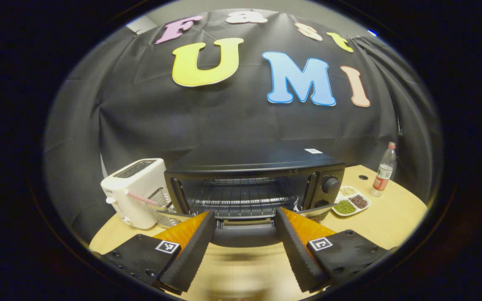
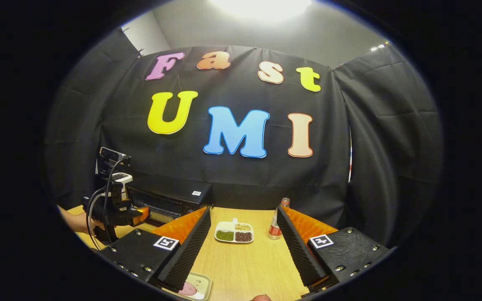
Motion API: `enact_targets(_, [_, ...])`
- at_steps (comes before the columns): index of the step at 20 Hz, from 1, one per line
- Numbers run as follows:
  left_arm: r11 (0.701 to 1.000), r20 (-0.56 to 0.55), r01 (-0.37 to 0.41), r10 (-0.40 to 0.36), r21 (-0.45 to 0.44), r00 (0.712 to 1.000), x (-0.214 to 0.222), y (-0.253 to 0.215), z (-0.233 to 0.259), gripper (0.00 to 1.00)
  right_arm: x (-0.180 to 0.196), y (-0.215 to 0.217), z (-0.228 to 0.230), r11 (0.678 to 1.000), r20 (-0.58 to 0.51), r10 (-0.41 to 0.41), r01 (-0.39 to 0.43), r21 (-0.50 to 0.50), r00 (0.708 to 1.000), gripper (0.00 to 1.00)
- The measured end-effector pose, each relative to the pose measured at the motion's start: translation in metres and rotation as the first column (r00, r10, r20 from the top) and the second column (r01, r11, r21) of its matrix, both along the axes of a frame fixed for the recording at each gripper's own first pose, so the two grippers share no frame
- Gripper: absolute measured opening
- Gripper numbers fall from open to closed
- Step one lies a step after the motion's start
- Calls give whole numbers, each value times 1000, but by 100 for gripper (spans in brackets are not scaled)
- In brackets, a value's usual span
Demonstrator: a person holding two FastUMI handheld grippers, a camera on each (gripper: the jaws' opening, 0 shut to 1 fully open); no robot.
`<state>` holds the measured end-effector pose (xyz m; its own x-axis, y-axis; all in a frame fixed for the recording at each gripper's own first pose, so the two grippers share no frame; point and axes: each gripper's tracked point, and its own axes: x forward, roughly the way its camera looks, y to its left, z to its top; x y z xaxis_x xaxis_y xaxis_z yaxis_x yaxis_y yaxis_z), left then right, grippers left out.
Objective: Open the electric oven with the left hand, put the food in, and close the electric oven.
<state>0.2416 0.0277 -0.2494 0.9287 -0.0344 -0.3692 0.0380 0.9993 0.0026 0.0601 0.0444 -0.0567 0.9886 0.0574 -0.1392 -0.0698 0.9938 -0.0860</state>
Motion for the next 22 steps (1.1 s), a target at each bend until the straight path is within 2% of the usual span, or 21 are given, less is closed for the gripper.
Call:
enact_targets(1, [1000,-7,-3,3,-4,1000,-3,0,-2,100,-1,-1,1,1000,1,3,-3,-1,1000,98])
enact_targets(2, [1000,-15,-6,5,-7,1000,-7,1,-4,92,-2,-1,2,1000,2,6,-6,-1,1000,98])
enact_targets(3, [1000,-21,-7,6,-11,1000,-11,1,-7,92,-2,-1,3,1000,1,9,-9,-1,1000,98])
enact_targets(4, [1000,-26,-6,5,-13,1000,-14,-1,-10,96,-3,0,3,1000,1,14,-14,-3,1000,98])
enact_targets(5, [1000,-33,-4,4,-15,999,-18,0,-12,92,-2,0,5,1000,4,19,-19,-6,1000,98])
enact_targets(6, [1000,-38,-4,4,-18,999,-22,0,-14,96,-3,0,6,1000,8,25,-24,-9,1000,98])
enact_targets(11, [1000,-80,-2,2,-3,997,-38,-1,-29,97,-3,8,10,998,10,61,-61,-10,998,98])
enact_targets(12, [1000,-91,2,-2,2,996,-42,-2,-32,100,-3,8,10,998,12,64,-63,-11,998,98])
enact_targets(16, [1000,-135,1,0,6,991,-55,-4,-53,100,-7,16,5,997,-2,81,-81,12,997,98])
enact_targets(17, [1000,-147,-4,4,2,989,-59,-4,-56,92,-9,17,5,996,-8,85,-85,16,996,98])
enact_targets(19, [1000,-166,-12,11,-6,986,-61,-5,-63,100,-12,18,3,996,-16,92,-91,19,996,98])
enact_targets(21, [1000,-194,-15,14,-7,981,-66,-5,-72,100,-16,18,0,995,-26,95,-95,22,995,98])
enact_targets(22, [1000,-208,-18,17,-6,978,-68,-4,-76,96,-17,18,-1,995,-32,97,-96,29,995,98])
